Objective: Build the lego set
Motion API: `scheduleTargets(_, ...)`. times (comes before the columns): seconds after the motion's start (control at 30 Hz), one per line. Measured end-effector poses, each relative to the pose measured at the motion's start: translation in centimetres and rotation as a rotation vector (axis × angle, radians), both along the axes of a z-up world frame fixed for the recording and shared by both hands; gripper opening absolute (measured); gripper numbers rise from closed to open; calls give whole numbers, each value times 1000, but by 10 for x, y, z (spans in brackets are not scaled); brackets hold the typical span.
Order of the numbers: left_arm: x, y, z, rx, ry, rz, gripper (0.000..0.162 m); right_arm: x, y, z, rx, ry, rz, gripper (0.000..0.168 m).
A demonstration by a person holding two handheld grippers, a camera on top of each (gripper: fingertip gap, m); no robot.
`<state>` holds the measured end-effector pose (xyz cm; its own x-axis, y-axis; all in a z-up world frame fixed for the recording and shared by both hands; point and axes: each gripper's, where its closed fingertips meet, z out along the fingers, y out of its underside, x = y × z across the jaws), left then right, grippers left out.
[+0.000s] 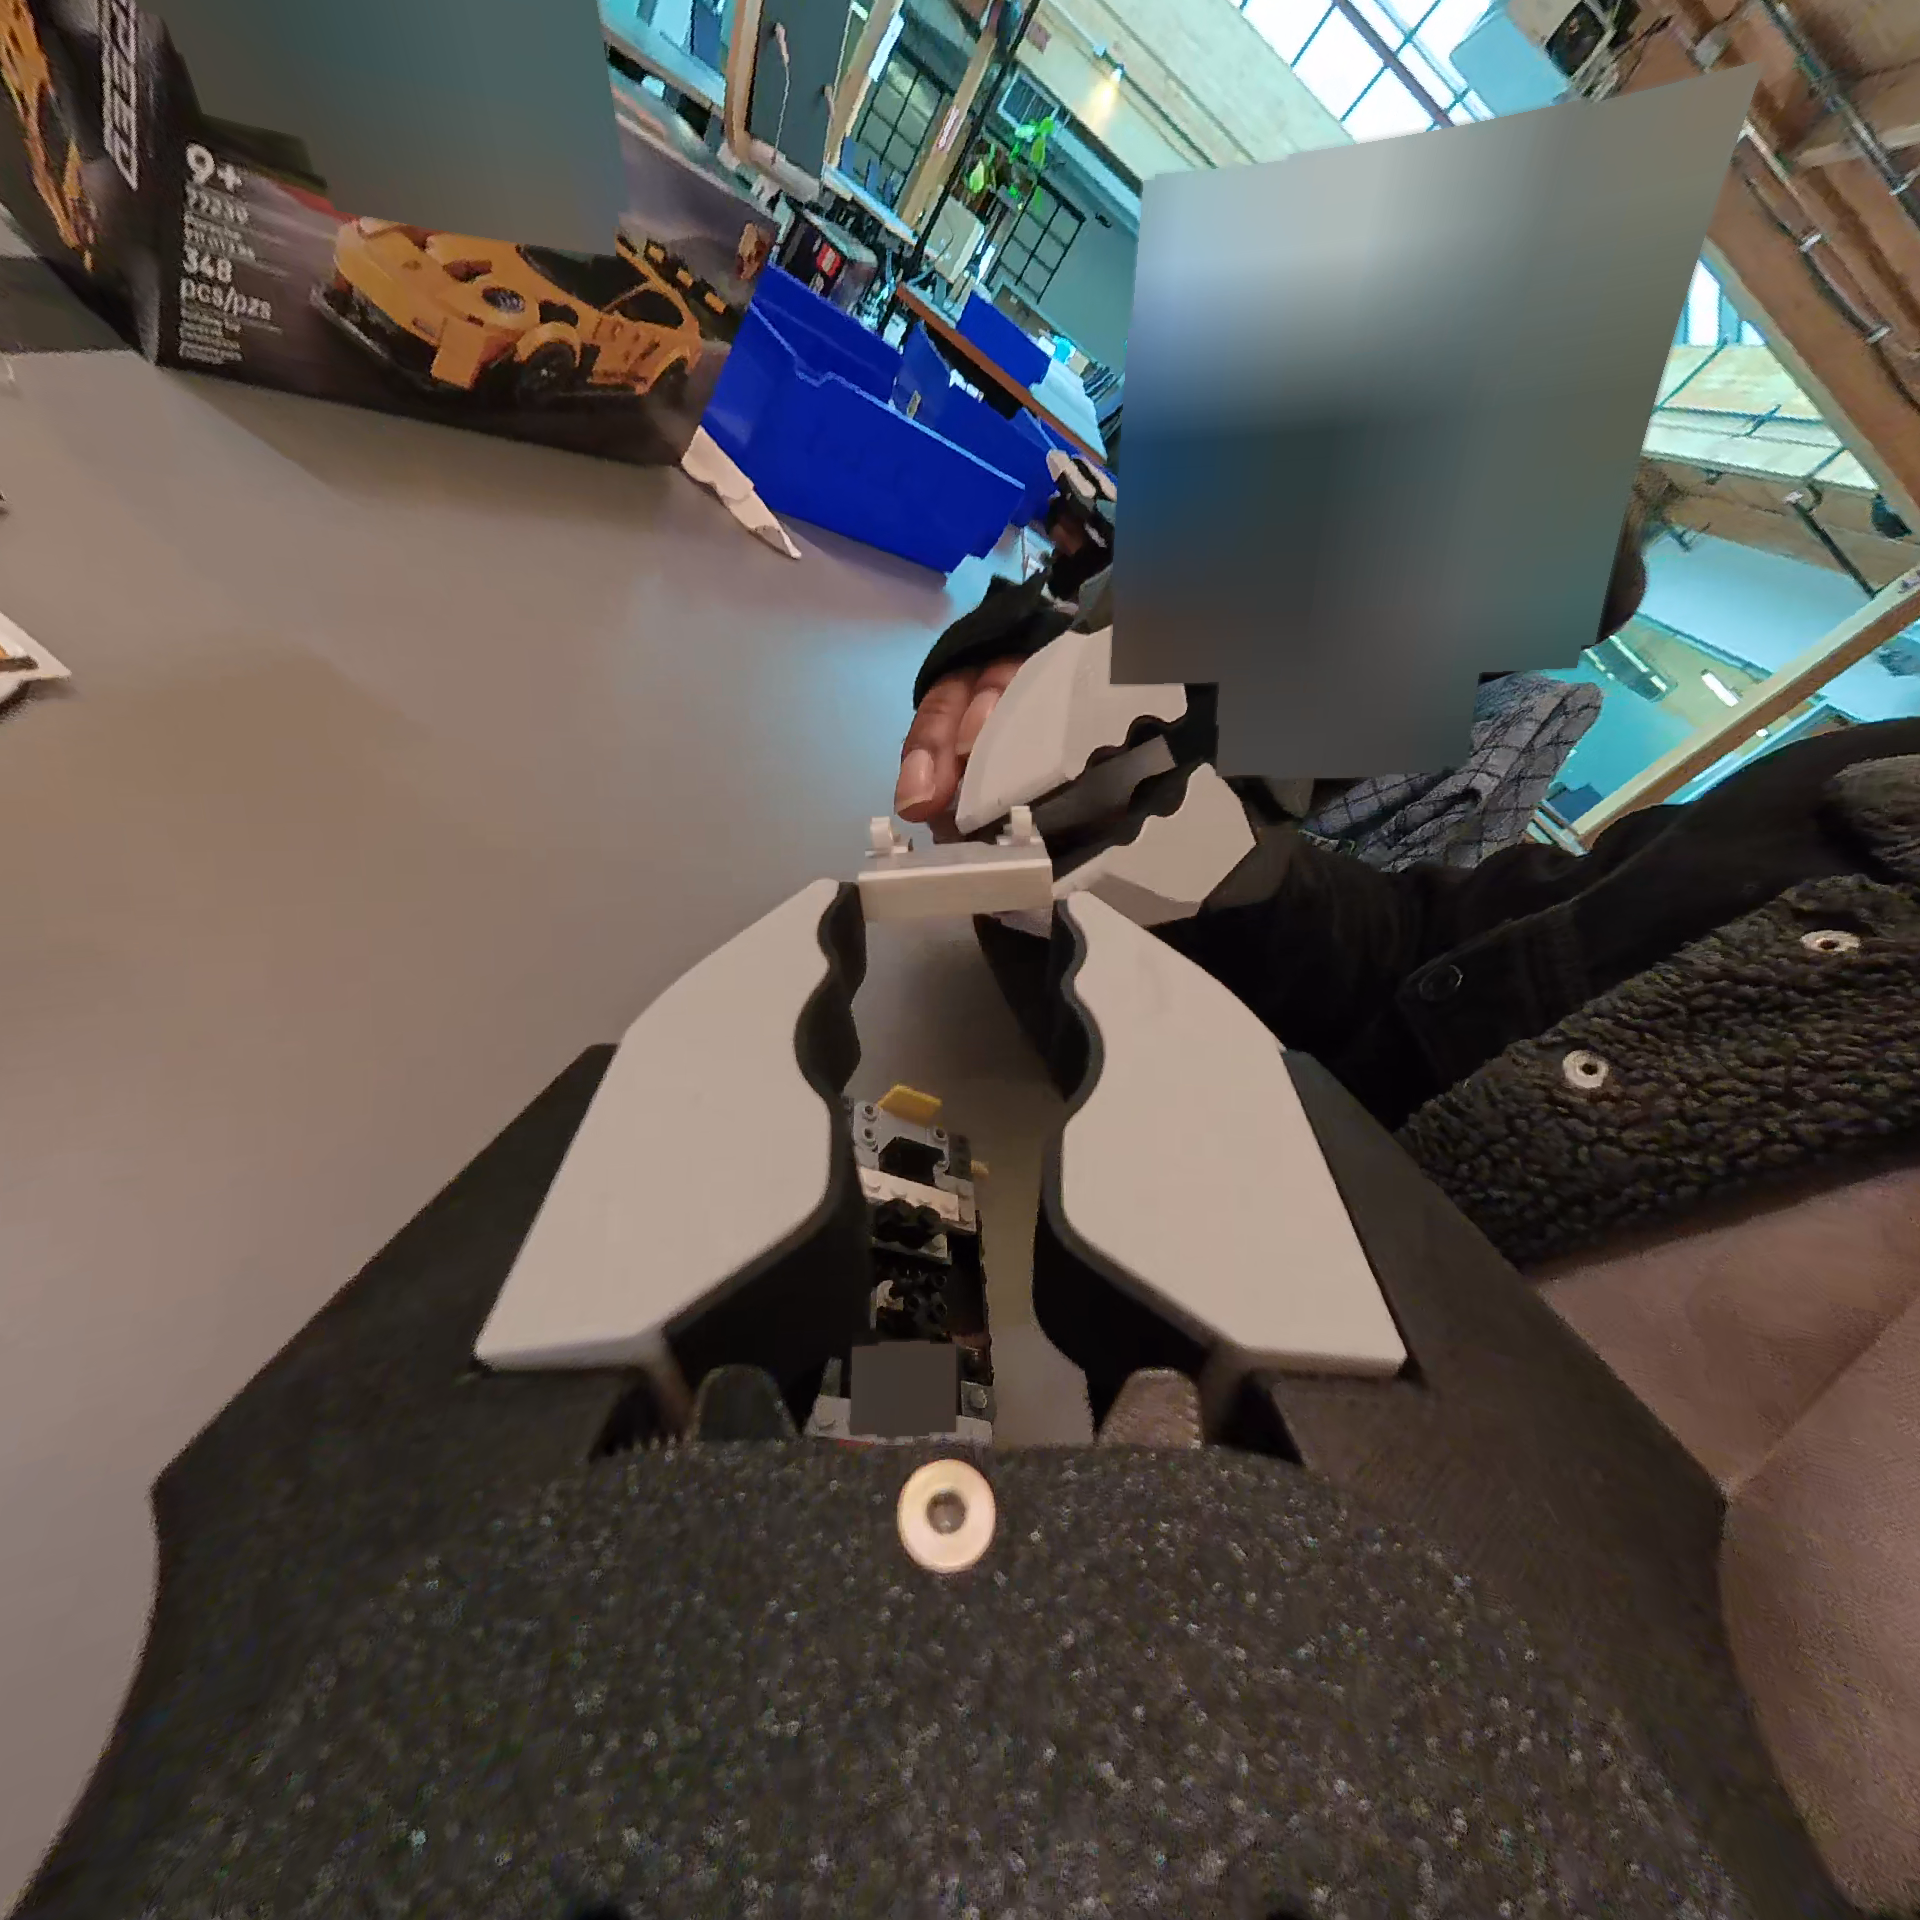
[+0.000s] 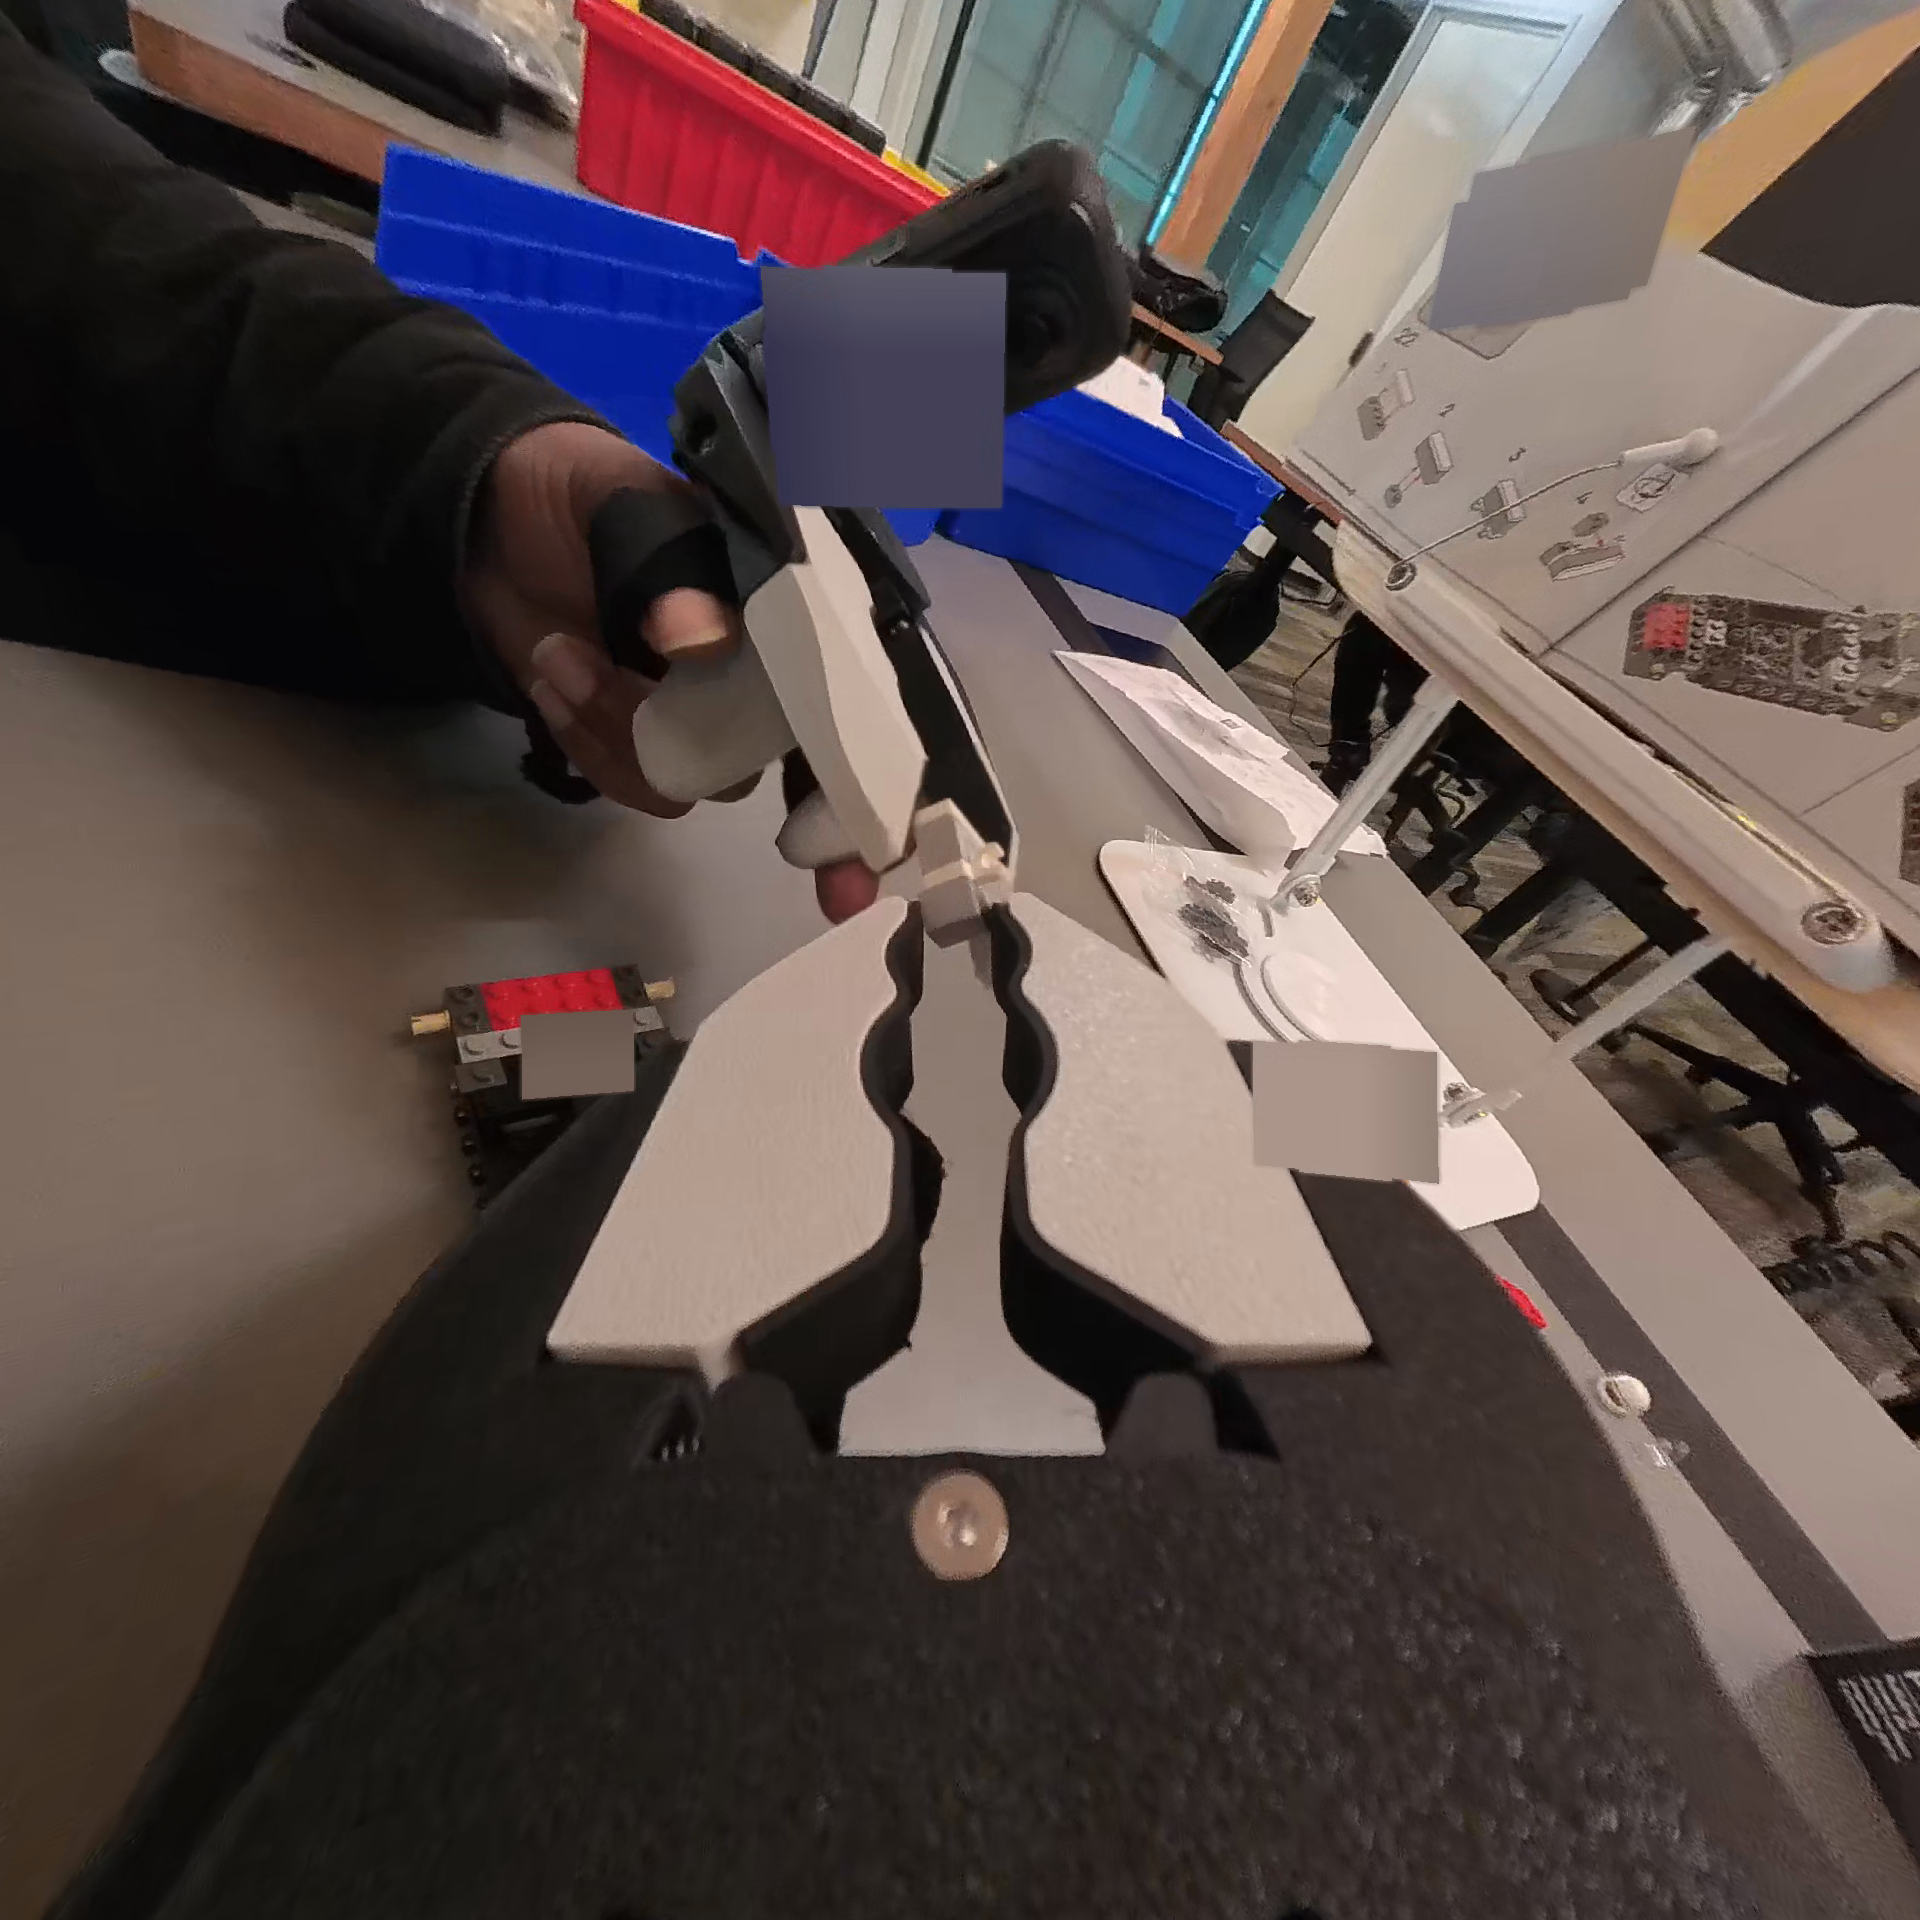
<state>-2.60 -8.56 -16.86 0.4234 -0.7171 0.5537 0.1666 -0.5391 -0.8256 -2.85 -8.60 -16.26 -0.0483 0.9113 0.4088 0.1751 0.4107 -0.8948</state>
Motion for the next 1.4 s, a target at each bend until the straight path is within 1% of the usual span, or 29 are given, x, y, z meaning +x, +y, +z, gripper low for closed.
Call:
scheduleTargets(0.13, 0, -1, 4, -22, -50, -17, 41, 0, -4, 0, -16, 8, 26, 12)
scheduleTargets(0.2, 2, -2, 1, -42, -52, -28, 35, -1, -6, -1, 3, 5, 30, 12)
scheduleTargets(0.27, 1, -3, 1, -63, -60, -35, 34, -1, -6, -1, 5, 6, 29, 12)
scheduleTargets(0.53, -3, -1, -3, -13, 33, -18, 35, -1, -2, -4, 20, -22, 9, 13)
scheduleTargets(0.77, 0, -2, -12, 30, 147, -3, 35, -3, -6, -14, 62, -73, 9, 13)
scheduleTargets(0.83, -2, 0, -12, 83, 212, 26, 35, -3, -4, -15, 64, -76, 4, 13)
scheduleTargets(1.0, -5, 1, -8, 250, 441, 90, 35, -2, -3, -15, 51, -77, 4, 15)
scheduleTargets(1.07, -6, 1, -8, 270, 483, 97, 35, -2, -1, -17, 67, -86, 0, 15)
scheduleTargets(1.2, -6, 1, -15, 165, 435, 86, 35, -4, 0, -20, 176, -108, -32, 17)
scheduleTargets(1.33, -5, 3, -23, 82, 405, 90, 35, -7, 0, -26, 245, -138, -58, 17)
scheduleTargets(1.4, -6, 4, -26, 56, 400, 99, 35, -8, 3, -30, 248, -162, -79, 16)
